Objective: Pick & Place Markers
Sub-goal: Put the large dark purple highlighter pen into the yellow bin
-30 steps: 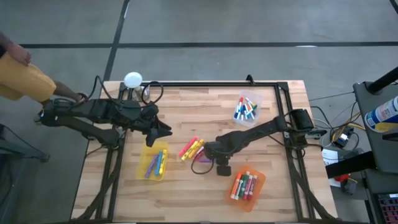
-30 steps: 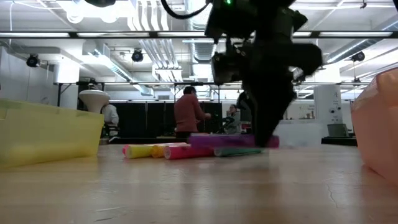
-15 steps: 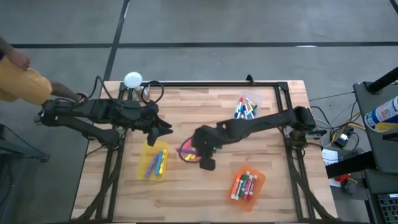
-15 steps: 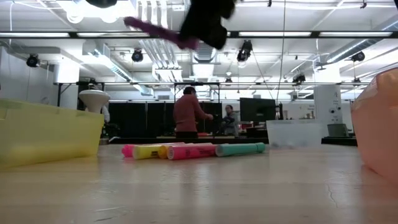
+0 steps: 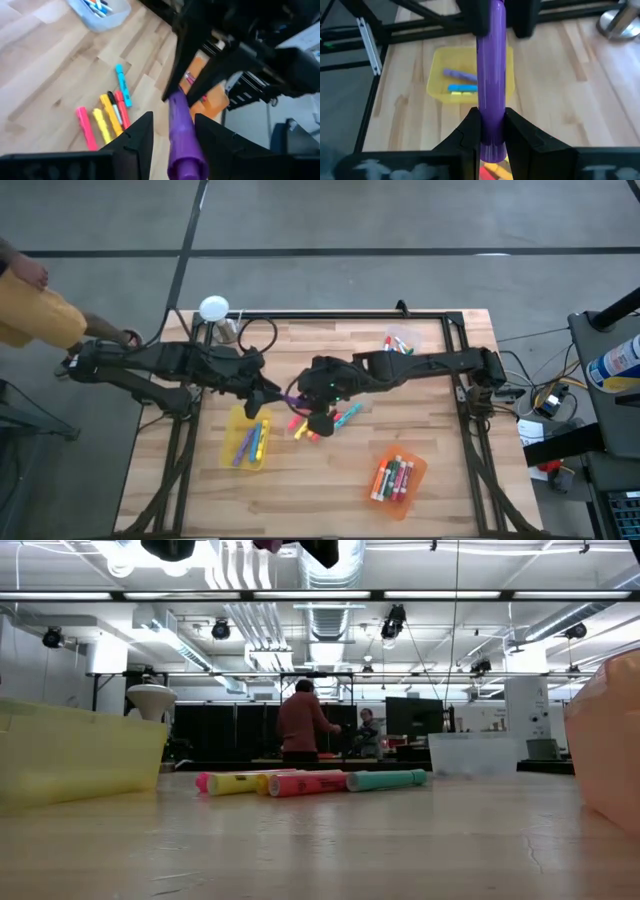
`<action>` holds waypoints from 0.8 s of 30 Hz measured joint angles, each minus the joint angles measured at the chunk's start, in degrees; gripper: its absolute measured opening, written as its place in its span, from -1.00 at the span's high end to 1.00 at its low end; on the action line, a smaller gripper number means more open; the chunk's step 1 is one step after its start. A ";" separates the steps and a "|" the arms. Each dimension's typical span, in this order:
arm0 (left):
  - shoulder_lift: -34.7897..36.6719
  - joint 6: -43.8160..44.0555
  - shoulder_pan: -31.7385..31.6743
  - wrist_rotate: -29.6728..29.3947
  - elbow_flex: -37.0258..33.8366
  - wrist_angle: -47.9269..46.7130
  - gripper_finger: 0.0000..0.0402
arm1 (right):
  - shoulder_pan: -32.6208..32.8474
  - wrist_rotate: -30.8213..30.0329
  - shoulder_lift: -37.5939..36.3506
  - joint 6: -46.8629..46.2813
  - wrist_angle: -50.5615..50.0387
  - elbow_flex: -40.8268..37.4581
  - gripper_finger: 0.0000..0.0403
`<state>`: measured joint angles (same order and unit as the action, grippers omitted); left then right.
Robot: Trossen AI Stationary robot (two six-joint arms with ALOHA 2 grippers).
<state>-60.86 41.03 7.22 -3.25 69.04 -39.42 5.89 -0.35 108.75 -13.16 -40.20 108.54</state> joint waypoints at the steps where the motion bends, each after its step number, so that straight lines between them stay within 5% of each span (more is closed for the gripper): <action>1: -0.05 0.28 0.00 0.85 0.00 0.05 0.33 | -0.06 -0.31 0.00 0.15 0.02 0.43 0.74; 17: -0.20 0.99 0.00 1.65 0.00 1.99 0.41 | -0.55 -0.97 0.02 0.49 -0.18 1.08 0.74; 24: -0.22 1.01 0.00 1.45 0.00 1.88 0.73 | -0.52 -0.92 0.02 1.42 -0.31 1.48 0.74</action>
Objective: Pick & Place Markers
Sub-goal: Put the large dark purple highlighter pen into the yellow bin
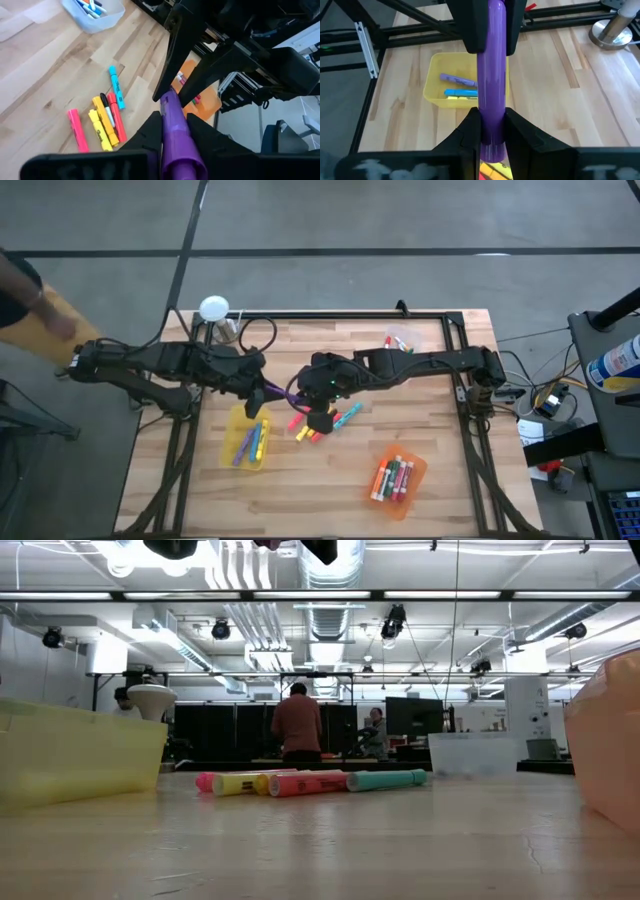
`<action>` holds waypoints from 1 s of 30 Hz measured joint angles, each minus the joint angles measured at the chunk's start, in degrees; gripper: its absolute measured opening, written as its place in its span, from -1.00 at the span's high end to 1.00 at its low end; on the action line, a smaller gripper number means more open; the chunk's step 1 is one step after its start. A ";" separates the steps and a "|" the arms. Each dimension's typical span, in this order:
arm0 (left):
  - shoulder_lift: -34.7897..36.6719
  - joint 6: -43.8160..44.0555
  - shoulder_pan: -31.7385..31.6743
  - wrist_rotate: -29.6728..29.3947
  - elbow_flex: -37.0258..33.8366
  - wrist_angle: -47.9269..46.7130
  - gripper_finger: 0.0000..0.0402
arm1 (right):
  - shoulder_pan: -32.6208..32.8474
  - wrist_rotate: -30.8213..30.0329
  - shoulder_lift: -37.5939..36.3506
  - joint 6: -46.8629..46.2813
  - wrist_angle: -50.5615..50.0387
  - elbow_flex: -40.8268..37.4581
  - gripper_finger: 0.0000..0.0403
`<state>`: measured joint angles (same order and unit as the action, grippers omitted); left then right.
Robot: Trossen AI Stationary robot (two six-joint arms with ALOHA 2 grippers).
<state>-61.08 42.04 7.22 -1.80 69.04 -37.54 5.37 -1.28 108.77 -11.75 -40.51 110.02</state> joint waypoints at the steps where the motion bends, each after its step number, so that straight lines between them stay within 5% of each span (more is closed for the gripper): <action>1: 0.04 -0.02 0.00 -0.24 0.00 -0.02 0.73 | -0.02 0.02 0.00 0.03 0.05 0.00 0.74; 6: 0.11 -0.51 0.00 -0.26 0.00 0.02 0.73 | 0.01 -0.08 0.00 -0.60 0.24 -0.10 0.68; 17: 0.15 0.02 0.00 -0.27 0.00 -9.91 0.73 | -0.03 -0.44 0.04 -1.78 -3.54 -1.24 -0.12; 23: 0.20 1.16 0.00 0.61 -0.40 -19.54 0.73 | -0.03 -0.44 0.04 -1.40 -4.50 -2.88 -0.22; 30: 0.24 2.27 0.24 9.40 -5.80 -22.96 0.73 | -0.03 -0.42 0.04 -1.62 -4.44 -6.59 -0.17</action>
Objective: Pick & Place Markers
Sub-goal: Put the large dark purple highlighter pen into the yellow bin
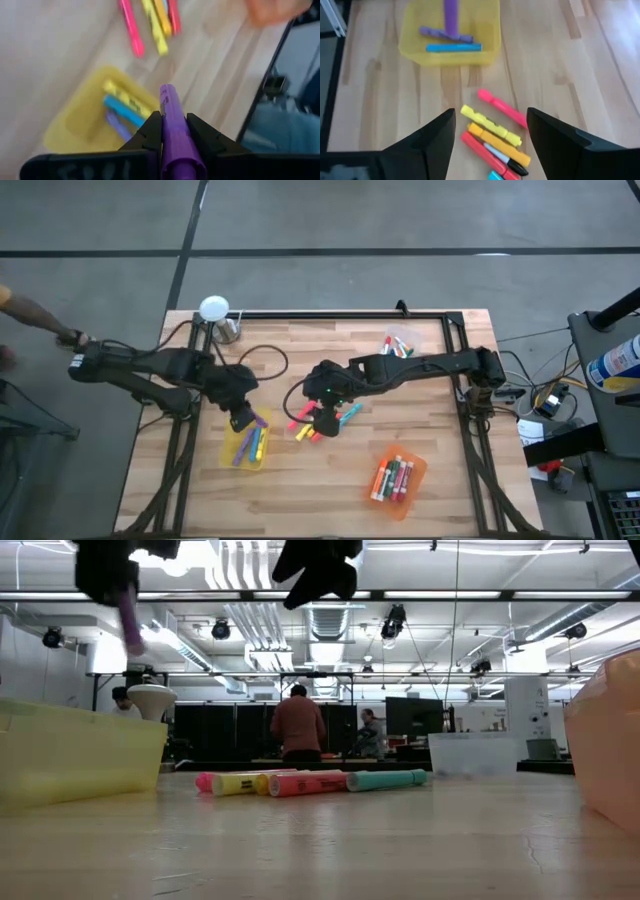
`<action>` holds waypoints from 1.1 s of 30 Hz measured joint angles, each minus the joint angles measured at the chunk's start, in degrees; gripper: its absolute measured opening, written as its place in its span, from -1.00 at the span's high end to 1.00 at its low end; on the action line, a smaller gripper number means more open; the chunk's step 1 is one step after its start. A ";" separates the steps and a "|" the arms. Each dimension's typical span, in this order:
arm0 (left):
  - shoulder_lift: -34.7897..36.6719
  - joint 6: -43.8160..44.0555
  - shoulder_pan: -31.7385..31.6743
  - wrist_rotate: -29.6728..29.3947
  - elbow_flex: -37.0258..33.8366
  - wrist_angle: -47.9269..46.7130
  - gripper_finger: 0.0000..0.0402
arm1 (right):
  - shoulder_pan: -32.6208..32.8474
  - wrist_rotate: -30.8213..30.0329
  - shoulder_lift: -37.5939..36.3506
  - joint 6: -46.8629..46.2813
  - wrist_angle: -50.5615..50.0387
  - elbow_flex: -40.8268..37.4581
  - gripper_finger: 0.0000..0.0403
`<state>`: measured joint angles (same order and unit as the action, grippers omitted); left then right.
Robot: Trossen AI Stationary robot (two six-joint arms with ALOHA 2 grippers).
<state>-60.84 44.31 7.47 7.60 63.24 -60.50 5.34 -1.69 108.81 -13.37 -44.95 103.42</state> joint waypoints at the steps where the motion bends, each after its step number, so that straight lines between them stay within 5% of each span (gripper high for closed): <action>1: 0.00 0.40 0.01 1.84 -1.22 0.01 0.73 | 0.00 0.00 0.00 -0.02 0.17 -0.52 -0.17; 8: -0.41 2.37 0.04 14.40 -11.40 0.69 0.73 | 0.00 0.02 0.00 -0.17 0.24 -2.53 -0.16; 20: -0.64 4.29 -0.09 21.01 -24.85 10.22 0.68 | -0.07 0.00 0.02 0.07 0.79 -2.72 -0.13; 33: -0.90 6.76 -0.18 18.10 -27.31 16.20 0.41 | -0.15 -0.04 0.00 0.04 0.89 -2.72 -0.12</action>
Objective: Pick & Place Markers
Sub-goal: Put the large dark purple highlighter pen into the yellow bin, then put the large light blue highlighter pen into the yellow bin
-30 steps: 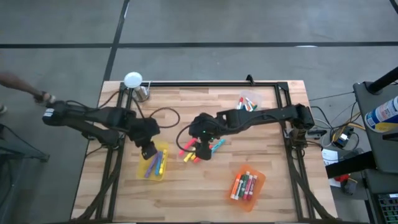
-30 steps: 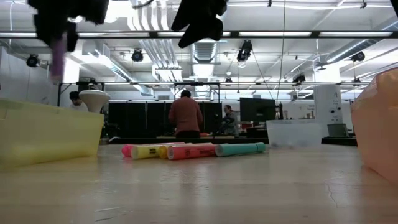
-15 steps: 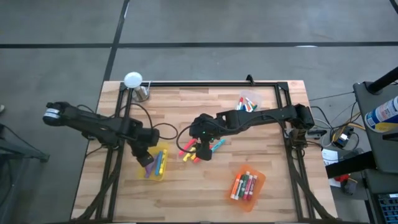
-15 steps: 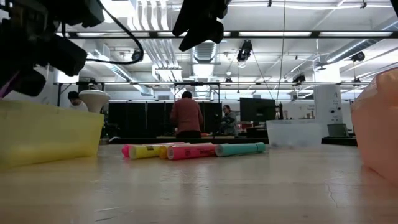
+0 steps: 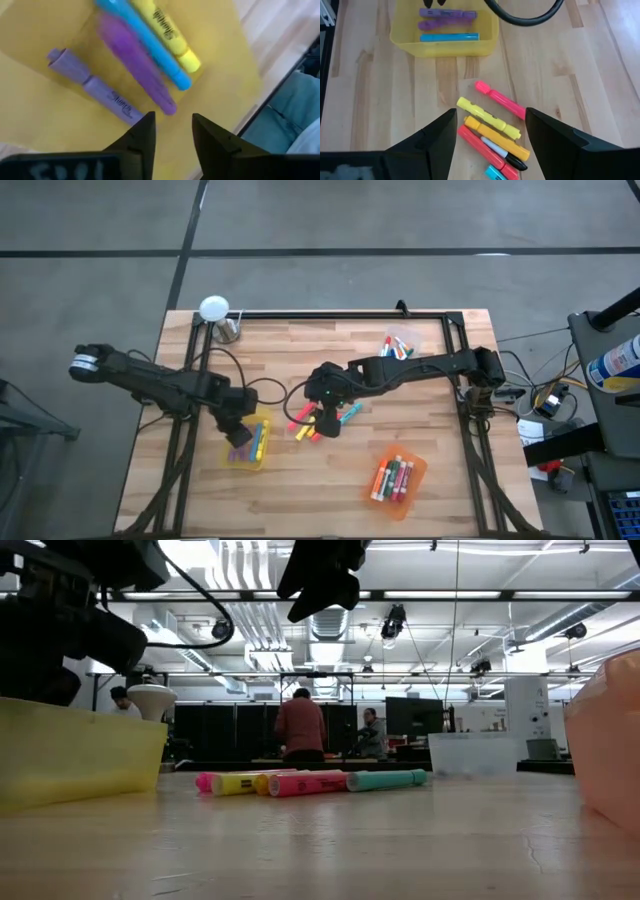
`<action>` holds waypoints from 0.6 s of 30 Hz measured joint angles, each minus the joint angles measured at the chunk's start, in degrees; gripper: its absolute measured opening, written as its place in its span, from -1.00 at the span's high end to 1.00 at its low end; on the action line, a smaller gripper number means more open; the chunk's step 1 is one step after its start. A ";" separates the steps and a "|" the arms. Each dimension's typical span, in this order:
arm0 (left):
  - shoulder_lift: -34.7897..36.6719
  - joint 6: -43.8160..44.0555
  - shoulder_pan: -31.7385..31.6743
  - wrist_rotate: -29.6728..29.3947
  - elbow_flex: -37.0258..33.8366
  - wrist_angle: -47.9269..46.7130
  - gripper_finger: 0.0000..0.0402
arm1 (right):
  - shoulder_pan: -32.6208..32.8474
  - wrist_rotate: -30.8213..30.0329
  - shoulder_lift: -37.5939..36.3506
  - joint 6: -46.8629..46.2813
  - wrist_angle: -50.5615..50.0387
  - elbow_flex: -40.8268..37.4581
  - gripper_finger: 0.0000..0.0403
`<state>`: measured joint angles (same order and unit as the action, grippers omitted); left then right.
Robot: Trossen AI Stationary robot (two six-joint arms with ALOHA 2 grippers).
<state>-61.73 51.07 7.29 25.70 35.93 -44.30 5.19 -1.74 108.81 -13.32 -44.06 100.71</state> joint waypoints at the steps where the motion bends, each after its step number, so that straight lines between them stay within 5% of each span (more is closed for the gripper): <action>1: 0.00 -0.01 0.00 -0.08 0.14 0.50 0.38 | 0.00 0.00 0.00 0.00 -0.01 0.00 -0.12; 9: 0.02 -0.08 -0.24 -1.67 1.95 0.73 0.16 | 0.04 0.00 0.00 1.81 -2.27 -0.10 -0.12; 18: 0.02 -1.02 -0.26 -3.26 6.55 0.91 0.16 | 0.04 0.02 0.00 15.84 -6.56 -8.33 -0.12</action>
<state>-61.71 50.06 7.03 22.43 42.48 -43.39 5.23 -1.72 108.81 2.51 -50.62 92.37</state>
